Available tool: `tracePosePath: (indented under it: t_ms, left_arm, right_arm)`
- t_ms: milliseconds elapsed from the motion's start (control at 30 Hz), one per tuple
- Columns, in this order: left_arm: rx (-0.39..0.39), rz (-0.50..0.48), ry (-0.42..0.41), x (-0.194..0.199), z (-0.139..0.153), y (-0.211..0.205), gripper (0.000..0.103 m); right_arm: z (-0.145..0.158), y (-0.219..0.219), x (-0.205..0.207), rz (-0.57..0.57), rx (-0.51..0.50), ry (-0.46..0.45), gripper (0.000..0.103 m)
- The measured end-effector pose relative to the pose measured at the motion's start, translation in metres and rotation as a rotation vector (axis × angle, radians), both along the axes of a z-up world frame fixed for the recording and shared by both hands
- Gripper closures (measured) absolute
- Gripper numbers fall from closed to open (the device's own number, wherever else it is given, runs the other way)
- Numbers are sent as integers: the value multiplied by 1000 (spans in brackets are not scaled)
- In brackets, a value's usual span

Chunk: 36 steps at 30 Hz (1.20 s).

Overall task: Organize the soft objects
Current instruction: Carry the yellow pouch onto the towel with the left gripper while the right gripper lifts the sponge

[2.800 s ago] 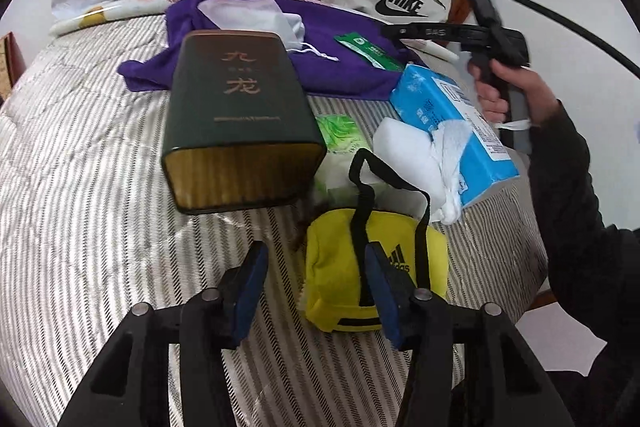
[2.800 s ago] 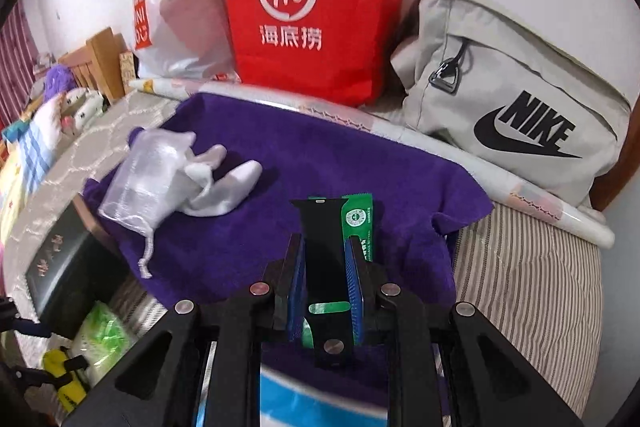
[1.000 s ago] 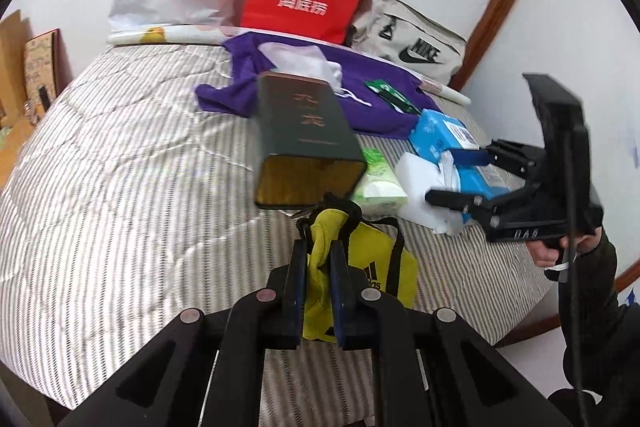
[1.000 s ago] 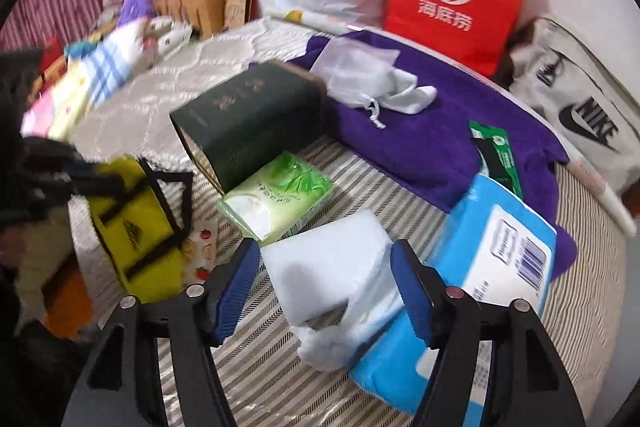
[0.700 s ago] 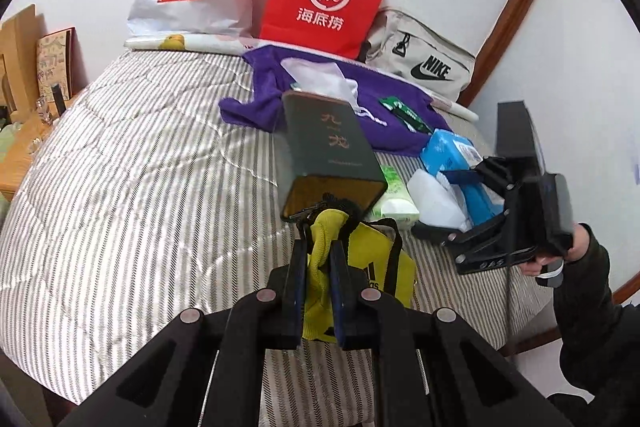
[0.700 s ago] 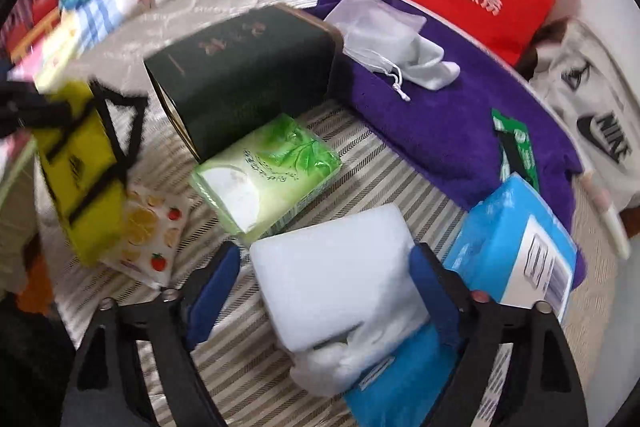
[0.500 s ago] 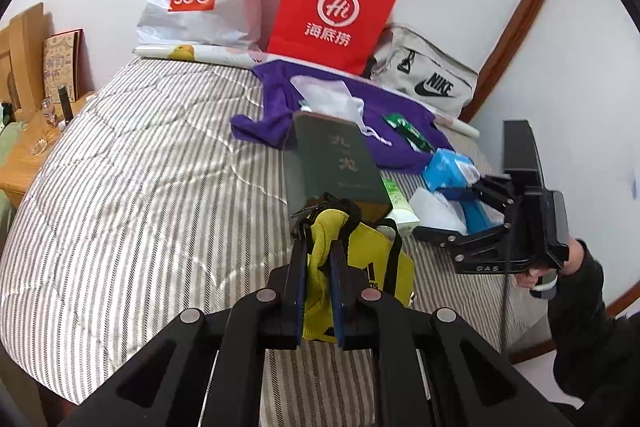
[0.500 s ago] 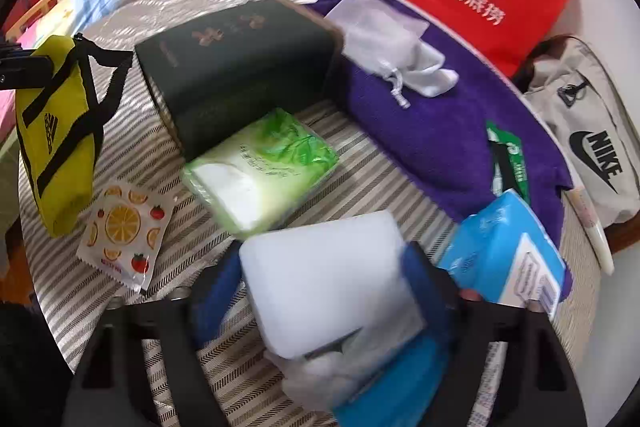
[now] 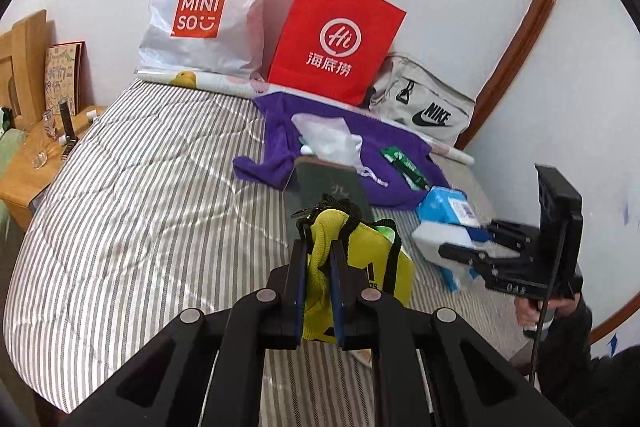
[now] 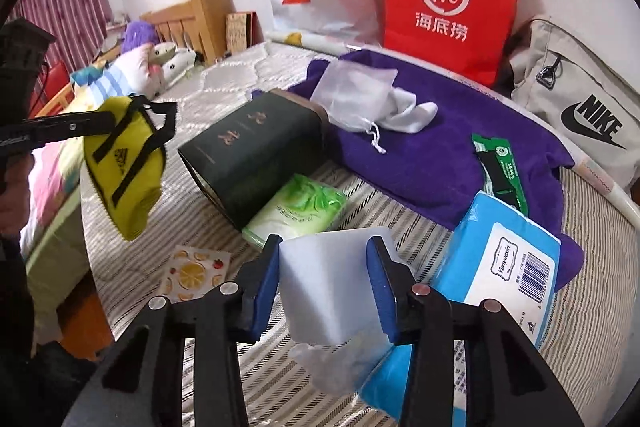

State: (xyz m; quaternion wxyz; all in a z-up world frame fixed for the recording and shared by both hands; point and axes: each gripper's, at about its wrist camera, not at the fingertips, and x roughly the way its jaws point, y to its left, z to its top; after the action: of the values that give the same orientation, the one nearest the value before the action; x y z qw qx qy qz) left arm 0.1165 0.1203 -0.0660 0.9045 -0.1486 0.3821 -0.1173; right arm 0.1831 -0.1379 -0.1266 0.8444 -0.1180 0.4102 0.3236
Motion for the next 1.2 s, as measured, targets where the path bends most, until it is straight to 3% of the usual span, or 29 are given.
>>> tracePosePath:
  t_ms: [300, 633, 833, 1100, 1200]
  left_arm:
    - [-29, -14, -46, 27, 23, -3, 92]
    - [30, -22, -67, 77, 29, -25, 92]
    - [45, -53, -63, 104, 25, -39, 92]
    - [42, -82, -53, 128, 14, -50, 92]
    - [20, -83, -37, 135, 9, -51, 92]
  right_arm:
    - [12, -23, -8, -33, 160, 45, 61]
    - [7, -28, -33, 11, 253, 117, 61]
    - [-18, -37, -41, -70, 206, 189, 60]
    - [-27, -66, -71, -189, 205, 261, 57]
    - [-26, -71, -81, -225, 182, 240, 57]
